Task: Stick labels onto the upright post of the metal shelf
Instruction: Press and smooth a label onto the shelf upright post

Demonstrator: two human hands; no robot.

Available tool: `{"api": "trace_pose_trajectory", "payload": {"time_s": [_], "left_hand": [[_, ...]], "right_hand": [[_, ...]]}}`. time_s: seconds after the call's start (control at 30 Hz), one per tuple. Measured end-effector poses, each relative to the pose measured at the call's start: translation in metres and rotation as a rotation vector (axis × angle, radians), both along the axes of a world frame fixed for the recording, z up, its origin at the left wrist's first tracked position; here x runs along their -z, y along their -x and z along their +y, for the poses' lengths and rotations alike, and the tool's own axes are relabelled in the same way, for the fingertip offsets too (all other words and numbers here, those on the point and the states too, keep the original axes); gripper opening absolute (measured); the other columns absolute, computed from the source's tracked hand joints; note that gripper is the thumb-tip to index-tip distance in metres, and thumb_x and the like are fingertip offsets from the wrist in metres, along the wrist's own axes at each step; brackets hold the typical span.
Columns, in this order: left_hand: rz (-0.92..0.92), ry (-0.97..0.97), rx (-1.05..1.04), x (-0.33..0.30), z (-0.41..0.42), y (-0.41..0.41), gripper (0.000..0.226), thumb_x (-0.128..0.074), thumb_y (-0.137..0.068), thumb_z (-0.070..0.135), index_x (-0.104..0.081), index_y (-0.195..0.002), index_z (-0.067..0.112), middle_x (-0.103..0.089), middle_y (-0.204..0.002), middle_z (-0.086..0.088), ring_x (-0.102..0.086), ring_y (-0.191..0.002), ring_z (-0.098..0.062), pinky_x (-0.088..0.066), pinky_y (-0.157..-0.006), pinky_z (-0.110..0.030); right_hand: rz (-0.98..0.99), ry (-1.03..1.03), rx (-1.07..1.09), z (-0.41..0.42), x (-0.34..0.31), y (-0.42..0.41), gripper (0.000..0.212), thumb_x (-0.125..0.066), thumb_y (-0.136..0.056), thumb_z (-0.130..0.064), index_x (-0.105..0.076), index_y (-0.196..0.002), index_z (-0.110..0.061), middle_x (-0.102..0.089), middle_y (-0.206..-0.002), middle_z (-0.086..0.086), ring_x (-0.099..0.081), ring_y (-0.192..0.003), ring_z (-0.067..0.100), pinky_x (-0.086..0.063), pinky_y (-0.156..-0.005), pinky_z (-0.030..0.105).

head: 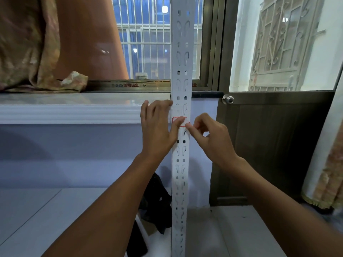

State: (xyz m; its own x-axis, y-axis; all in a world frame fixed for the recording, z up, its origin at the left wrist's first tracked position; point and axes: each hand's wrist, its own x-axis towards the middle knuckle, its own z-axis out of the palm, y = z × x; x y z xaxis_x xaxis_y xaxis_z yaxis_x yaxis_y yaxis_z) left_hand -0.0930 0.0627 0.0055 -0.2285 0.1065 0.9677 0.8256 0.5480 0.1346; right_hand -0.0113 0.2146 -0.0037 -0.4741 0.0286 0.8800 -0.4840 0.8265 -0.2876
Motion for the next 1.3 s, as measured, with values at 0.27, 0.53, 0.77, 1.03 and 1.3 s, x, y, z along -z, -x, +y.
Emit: {"api": "trace_pose_trajectory", "payload": {"time_s": [0.27,0.53,0.77,1.03,1.3], "left_hand": [[0.021,-0.025,-0.016,0.003,0.005,0.002,0.047,-0.056,-0.094,0.045,-0.057,-0.121,0.008,-0.062,-0.119,-0.005,-0.054,-0.120,-0.024,-0.005,-0.125,-0.030],[0.016,-0.032,-0.023,0.003,0.007,0.001,0.047,-0.053,-0.094,0.046,-0.057,-0.121,0.008,-0.061,-0.119,-0.006,-0.054,-0.119,-0.025,-0.004,-0.124,-0.028],[0.017,-0.034,0.002,0.004,0.006,0.002,0.045,-0.051,-0.095,0.044,-0.057,-0.122,0.009,-0.062,-0.123,-0.005,-0.054,-0.122,-0.024,-0.009,-0.125,-0.034],[0.060,-0.002,-0.042,0.006,0.005,0.004,0.044,-0.061,-0.093,0.041,-0.057,-0.124,0.009,-0.061,-0.124,-0.003,-0.053,-0.124,-0.023,-0.014,-0.126,-0.040],[0.076,-0.021,-0.042,0.005,0.006,0.002,0.046,-0.052,-0.094,0.044,-0.059,-0.122,0.008,-0.063,-0.123,-0.005,-0.054,-0.123,-0.023,-0.011,-0.126,-0.036]], "right_hand": [[-0.191,-0.093,0.008,0.009,0.013,-0.003,0.009,-0.058,-0.101,-0.024,-0.051,-0.098,-0.018,-0.063,-0.081,-0.003,-0.060,-0.070,0.017,-0.054,-0.068,0.037],[-0.059,-0.045,0.050,0.005,0.016,-0.004,0.025,-0.053,-0.099,-0.002,-0.056,-0.118,-0.017,-0.065,-0.107,-0.003,-0.063,-0.093,0.008,-0.057,-0.084,0.028],[0.102,-0.063,0.178,-0.002,0.002,0.006,0.025,-0.063,-0.098,-0.027,-0.065,-0.123,-0.022,-0.060,-0.117,-0.002,-0.051,-0.109,0.012,-0.039,-0.088,0.010],[0.254,-0.378,0.307,-0.007,-0.010,0.009,0.009,-0.069,-0.093,-0.011,-0.070,-0.100,-0.005,-0.066,-0.089,0.009,-0.059,-0.076,0.025,-0.050,-0.065,0.043],[0.072,-0.264,0.312,-0.023,-0.018,0.004,0.010,-0.064,-0.096,-0.016,-0.065,-0.099,-0.007,-0.065,-0.095,0.008,-0.060,-0.085,0.022,-0.054,-0.078,0.036]]}}
